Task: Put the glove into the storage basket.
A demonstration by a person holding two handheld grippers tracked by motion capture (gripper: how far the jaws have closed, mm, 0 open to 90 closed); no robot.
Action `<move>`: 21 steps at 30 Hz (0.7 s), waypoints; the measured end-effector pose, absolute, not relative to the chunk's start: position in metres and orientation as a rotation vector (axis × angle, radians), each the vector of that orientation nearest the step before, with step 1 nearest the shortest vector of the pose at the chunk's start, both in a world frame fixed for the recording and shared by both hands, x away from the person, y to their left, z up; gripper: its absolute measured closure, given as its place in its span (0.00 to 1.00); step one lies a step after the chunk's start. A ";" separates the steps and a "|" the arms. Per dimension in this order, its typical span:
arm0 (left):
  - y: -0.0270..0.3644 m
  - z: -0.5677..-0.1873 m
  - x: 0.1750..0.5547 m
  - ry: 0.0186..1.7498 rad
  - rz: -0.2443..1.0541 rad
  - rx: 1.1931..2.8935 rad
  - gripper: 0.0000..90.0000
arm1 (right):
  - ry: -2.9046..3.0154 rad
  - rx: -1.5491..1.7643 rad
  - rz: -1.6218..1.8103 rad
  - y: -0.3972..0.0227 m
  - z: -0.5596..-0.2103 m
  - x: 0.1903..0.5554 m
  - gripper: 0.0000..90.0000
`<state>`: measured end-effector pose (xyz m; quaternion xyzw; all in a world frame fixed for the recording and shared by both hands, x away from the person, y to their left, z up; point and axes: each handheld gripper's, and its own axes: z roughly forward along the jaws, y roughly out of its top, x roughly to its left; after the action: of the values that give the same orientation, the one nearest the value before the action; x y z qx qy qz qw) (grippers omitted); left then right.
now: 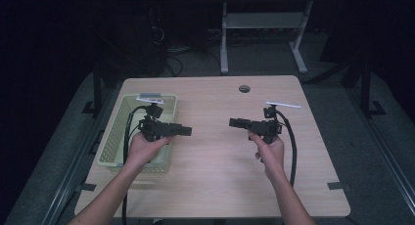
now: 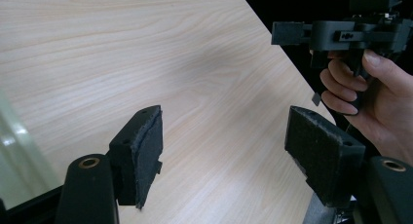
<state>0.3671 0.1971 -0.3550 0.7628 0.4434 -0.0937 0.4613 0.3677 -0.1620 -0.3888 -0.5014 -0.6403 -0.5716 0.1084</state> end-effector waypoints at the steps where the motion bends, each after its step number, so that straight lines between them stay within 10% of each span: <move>1: 0.196 -0.355 0.367 1.084 -0.228 1.880 0.33 | -1.878 -1.476 -1.684 -0.164 -0.389 0.367 0.44; 21: 0.163 -0.370 0.358 1.022 -0.260 1.922 0.31 | -1.863 -1.553 -1.690 -0.201 -0.398 0.357 0.40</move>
<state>0.3584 0.1630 -0.3695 0.7797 0.4145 -0.1055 0.4573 0.3566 -0.2012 -0.3984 -0.5231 -0.6274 -0.5693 0.0928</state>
